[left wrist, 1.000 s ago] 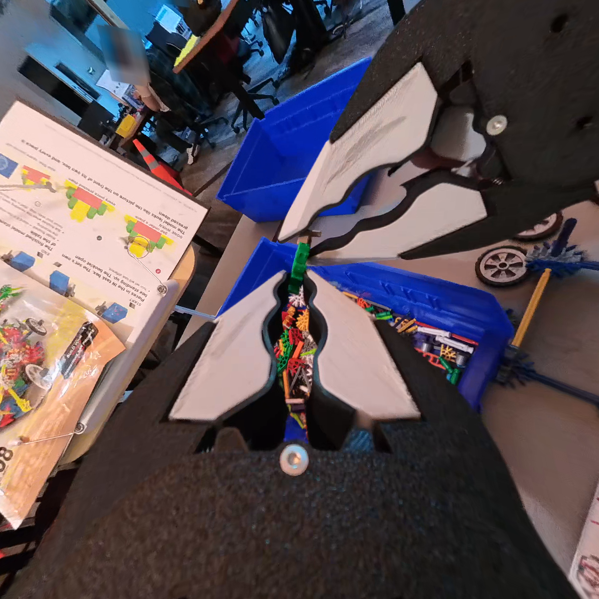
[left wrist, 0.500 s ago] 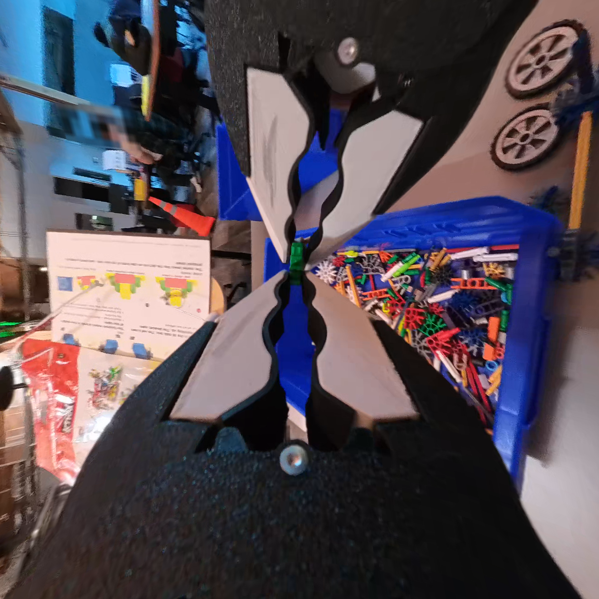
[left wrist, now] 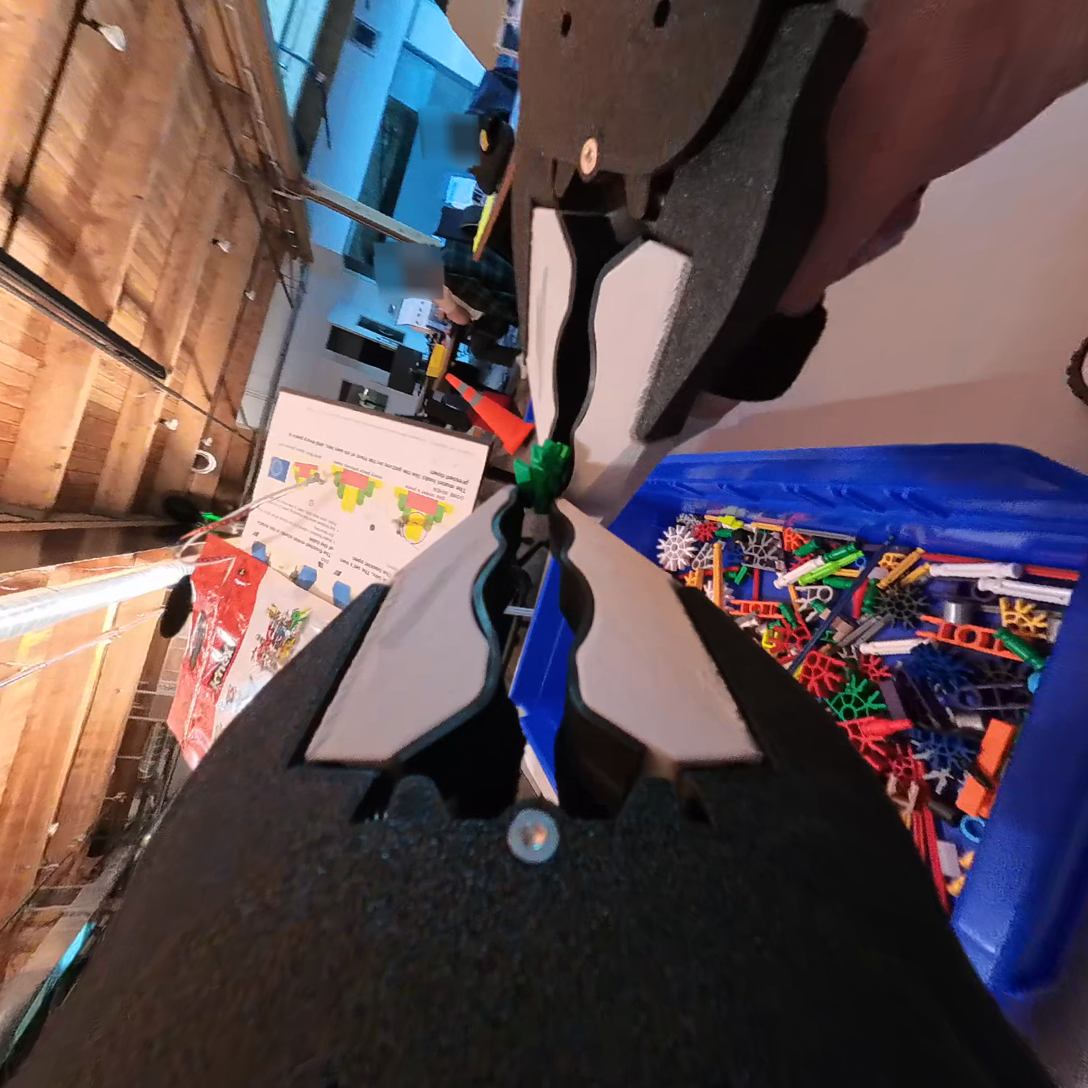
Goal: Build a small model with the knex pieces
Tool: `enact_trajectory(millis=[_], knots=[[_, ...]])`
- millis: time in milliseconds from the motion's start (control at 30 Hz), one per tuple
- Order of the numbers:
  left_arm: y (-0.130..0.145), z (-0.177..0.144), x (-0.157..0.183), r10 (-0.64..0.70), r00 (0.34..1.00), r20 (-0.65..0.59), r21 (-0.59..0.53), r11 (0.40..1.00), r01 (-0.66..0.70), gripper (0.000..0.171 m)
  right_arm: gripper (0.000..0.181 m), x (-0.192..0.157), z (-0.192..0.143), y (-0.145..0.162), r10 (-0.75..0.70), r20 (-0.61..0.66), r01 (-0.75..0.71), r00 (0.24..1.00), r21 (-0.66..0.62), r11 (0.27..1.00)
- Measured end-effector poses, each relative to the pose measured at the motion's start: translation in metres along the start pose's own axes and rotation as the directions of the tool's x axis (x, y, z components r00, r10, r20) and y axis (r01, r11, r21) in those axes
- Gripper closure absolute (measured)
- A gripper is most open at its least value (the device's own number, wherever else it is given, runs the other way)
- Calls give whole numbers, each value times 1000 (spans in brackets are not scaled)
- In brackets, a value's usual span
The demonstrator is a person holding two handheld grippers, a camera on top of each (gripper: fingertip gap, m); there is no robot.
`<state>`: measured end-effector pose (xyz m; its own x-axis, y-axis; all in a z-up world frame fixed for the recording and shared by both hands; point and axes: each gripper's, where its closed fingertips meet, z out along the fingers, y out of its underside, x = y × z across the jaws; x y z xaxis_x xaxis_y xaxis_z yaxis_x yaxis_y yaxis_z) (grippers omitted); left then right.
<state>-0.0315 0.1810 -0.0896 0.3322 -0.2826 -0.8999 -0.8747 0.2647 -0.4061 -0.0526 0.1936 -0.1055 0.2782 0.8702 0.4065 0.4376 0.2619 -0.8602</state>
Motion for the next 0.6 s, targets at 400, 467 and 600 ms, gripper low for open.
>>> enact_trajectory(millis=[400,467,600], knots=[[4,-9,12,8,976,-218,-26,1000,-14,153,178,-16,2,15,-262,85,273,961,-156,949],[1,-11,18,27,958,-287,-30,999,-37,161,178,-16,1,14,-312,90,323,946,-167,932],[2,-13,28,43,913,-405,-51,996,-69,167,178,-19,-1,19,-426,104,438,899,-197,877]])
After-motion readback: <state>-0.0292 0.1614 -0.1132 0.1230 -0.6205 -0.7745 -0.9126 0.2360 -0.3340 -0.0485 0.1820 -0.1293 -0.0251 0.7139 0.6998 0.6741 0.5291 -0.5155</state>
